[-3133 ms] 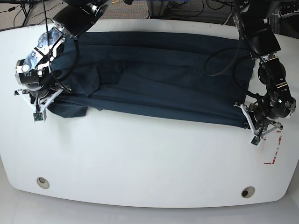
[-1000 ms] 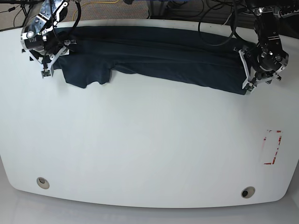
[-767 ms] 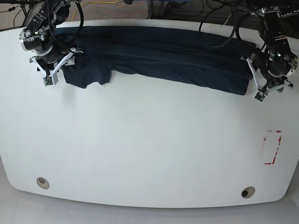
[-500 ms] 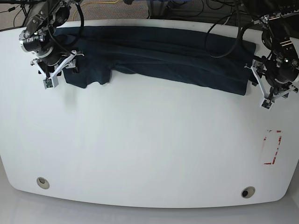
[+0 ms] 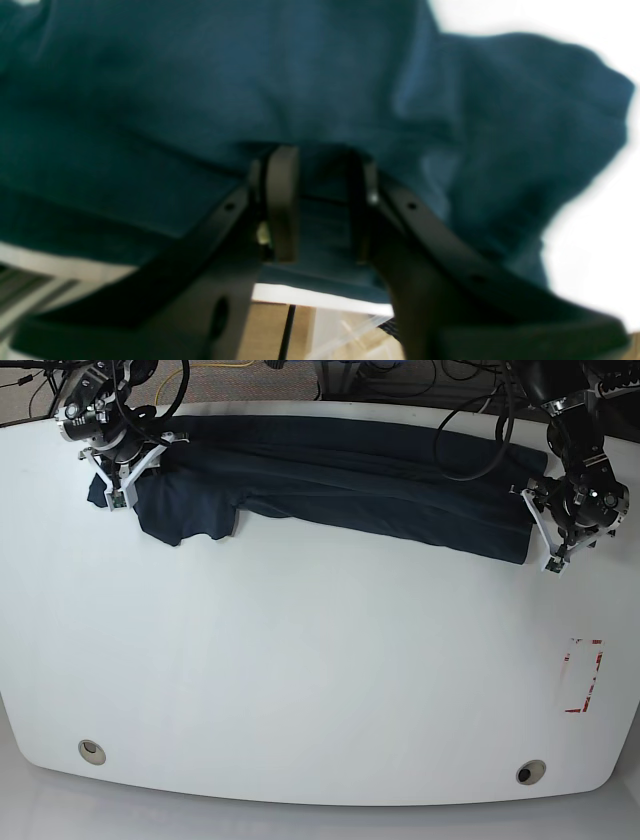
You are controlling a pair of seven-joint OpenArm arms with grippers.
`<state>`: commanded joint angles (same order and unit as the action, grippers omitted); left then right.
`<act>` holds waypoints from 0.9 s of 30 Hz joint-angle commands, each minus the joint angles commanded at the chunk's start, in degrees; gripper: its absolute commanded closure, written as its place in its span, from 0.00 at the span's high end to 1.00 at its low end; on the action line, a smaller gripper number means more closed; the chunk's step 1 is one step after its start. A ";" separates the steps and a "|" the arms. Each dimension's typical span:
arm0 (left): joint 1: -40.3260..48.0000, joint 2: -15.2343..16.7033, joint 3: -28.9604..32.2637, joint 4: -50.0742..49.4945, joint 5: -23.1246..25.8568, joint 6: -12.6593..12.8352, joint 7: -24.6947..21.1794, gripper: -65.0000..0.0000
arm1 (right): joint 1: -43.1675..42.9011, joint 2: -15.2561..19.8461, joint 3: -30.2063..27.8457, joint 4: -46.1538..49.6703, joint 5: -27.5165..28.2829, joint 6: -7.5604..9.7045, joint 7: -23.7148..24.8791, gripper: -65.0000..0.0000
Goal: Layout the t-shirt on the table in an organized manner, then fold the t-shirt properly
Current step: 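Lay the folded half down and open both grippers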
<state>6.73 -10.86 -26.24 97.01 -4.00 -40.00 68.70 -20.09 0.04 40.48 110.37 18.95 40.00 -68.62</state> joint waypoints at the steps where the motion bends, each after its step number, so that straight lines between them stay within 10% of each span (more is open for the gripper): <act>1: 0.26 -0.09 0.00 -0.53 0.18 0.00 -0.62 0.54 | 0.00 0.00 0.09 -1.32 -0.62 0.00 0.53 0.17; 10: 2.81 -0.18 0.00 -1.67 0.35 0.00 -2.73 0.54 | 1.93 0.26 -0.18 -10.29 -8.09 0.00 11.08 0.16; 27: -1.32 1.49 0.00 -1.85 0.35 0.00 -2.81 0.54 | 11.08 0.26 1.58 -11.96 -16.00 0.00 11.25 0.16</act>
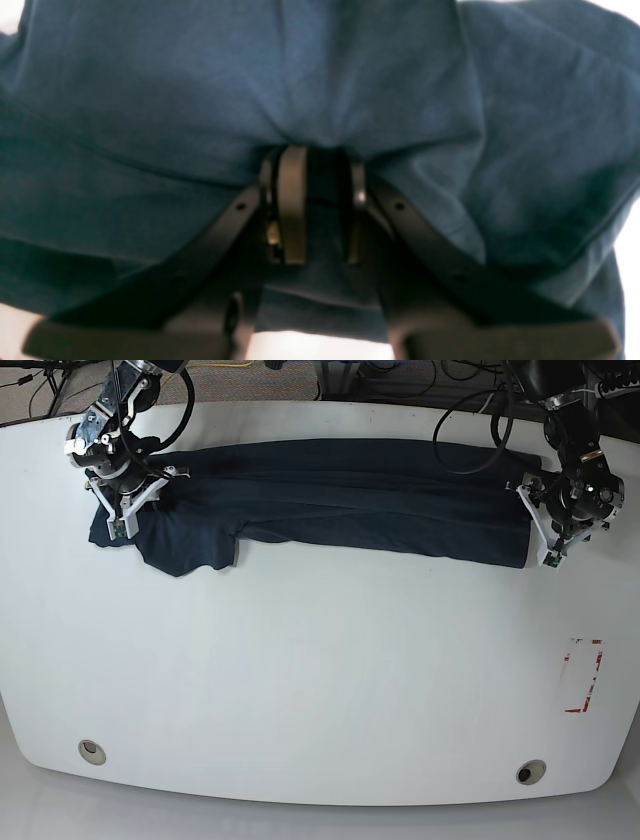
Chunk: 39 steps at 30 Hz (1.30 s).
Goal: Layout the t-shirt on the table in an organized manner, then fold the t-shirt properly
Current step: 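Lay the folded half down and open both grippers, then grasp the protruding sleeve with the right gripper and fold it onto the shirt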
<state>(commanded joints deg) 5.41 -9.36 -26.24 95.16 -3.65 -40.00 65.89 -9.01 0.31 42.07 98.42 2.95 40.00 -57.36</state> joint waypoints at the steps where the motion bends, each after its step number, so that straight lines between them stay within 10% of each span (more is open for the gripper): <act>1: -0.35 0.00 0.00 0.00 0.00 0.00 0.00 0.54 | 0.35 -0.18 0.53 0.00 -0.26 0.00 0.00 0.16; 16: -1.93 0.18 -0.26 4.22 -0.53 0.00 0.44 0.55 | 1.67 -0.35 2.99 7.12 -0.44 0.00 -0.26 0.18; 26: -4.40 0.44 -0.26 9.58 -0.53 0.00 5.19 0.55 | 4.92 -0.35 0.53 11.08 -0.53 0.00 -2.90 0.71; 39: -5.45 0.26 -0.26 12.84 -0.53 0.00 7.65 0.55 | 14.68 3.08 0.53 -4.31 -0.53 0.00 -2.64 0.73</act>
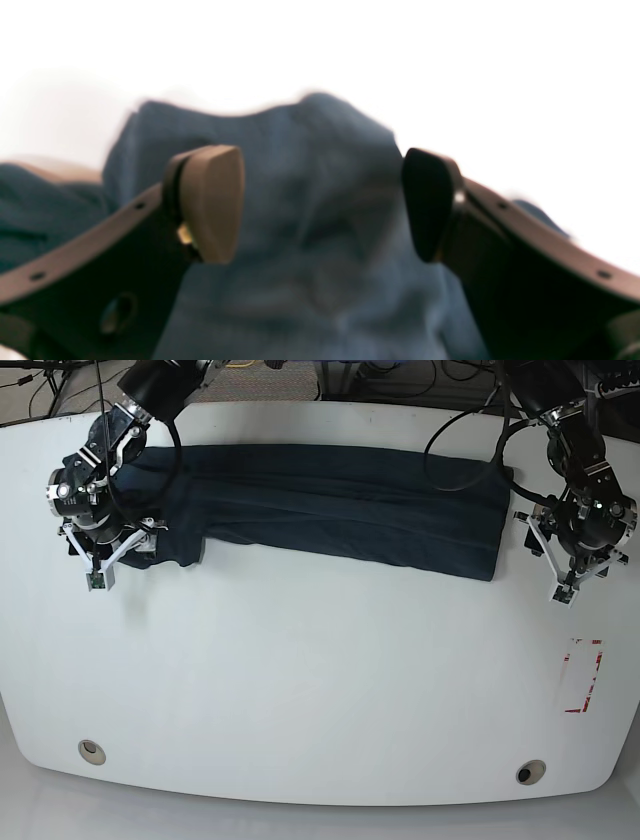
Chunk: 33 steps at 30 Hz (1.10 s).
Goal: Layout the t-shirt on the table in an organized manner, then fold the t-shirt properly
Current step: 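Grasp the protruding sleeve with the right gripper and fold it onto the shirt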
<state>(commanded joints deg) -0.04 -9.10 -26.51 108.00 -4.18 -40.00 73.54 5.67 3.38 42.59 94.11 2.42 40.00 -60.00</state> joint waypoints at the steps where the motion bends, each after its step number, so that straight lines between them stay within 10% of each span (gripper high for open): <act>1: 0.09 -0.09 0.00 0.00 0.00 0.00 0.00 0.55 | 0.44 0.26 0.00 -1.23 0.00 0.00 0.18 0.73; 12: 0.26 -0.18 0.00 -0.09 0.00 0.00 0.00 0.55 | 1.23 1.76 0.00 -7.56 0.09 0.00 5.19 0.63; 19: 0.09 -0.18 0.00 -0.18 0.00 0.00 0.00 0.55 | 1.23 1.49 -0.26 -7.38 0.26 0.00 5.19 0.00; 33: 0.09 -0.09 0.18 -0.26 0.09 0.00 -0.18 0.55 | -2.64 2.90 -0.35 1.14 21.54 0.00 -8.97 0.01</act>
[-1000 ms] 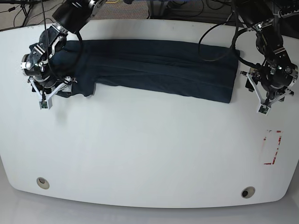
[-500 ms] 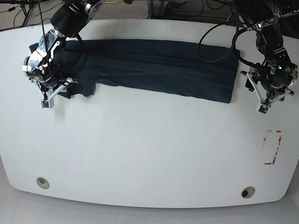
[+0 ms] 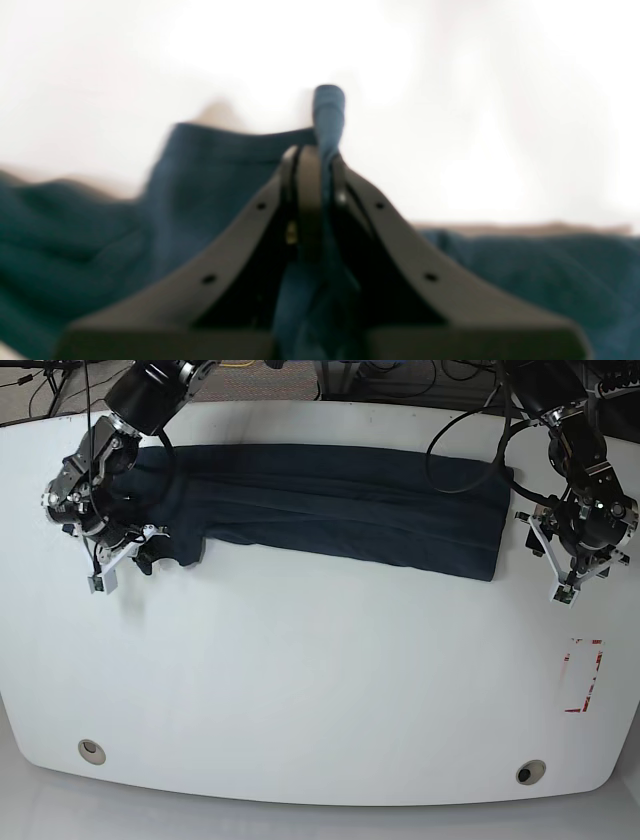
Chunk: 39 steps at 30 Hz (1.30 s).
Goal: Layout the t-shirt on the table in an organized manner, then fold the t-shirt properly
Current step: 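Grasp the protruding sleeve with the right gripper and fold it onto the shirt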
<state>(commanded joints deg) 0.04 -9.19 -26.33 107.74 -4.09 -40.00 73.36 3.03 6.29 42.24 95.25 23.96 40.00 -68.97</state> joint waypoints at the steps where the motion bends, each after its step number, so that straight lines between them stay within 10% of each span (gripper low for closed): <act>1: 0.00 0.00 0.00 0.00 0.00 0.00 0.00 0.55 | -0.53 0.18 0.00 0.88 2.46 0.00 -1.49 0.01; 17: 0.09 -0.18 0.09 -3.34 0.18 0.00 -0.09 0.55 | -13.01 6.07 -7.82 5.10 38.95 0.00 -9.23 0.01; 22: 0.18 -0.26 0.09 -3.52 0.26 0.00 -0.09 0.55 | -15.30 6.15 -9.05 5.19 40.44 0.00 -9.23 0.03; 31: 0.18 -0.26 0.09 -3.52 0.26 0.00 -0.09 0.55 | -18.46 8.18 -12.84 5.45 40.88 0.00 -9.41 0.60; 39: 0.26 -0.26 0.09 -3.43 0.26 0.00 -0.09 0.55 | -21.01 12.40 -18.64 9.23 40.88 0.00 -9.49 0.61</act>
<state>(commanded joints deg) 0.31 -9.45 -26.24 104.31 -3.82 -40.00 73.27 -17.98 18.68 23.60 104.48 64.84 40.00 -78.46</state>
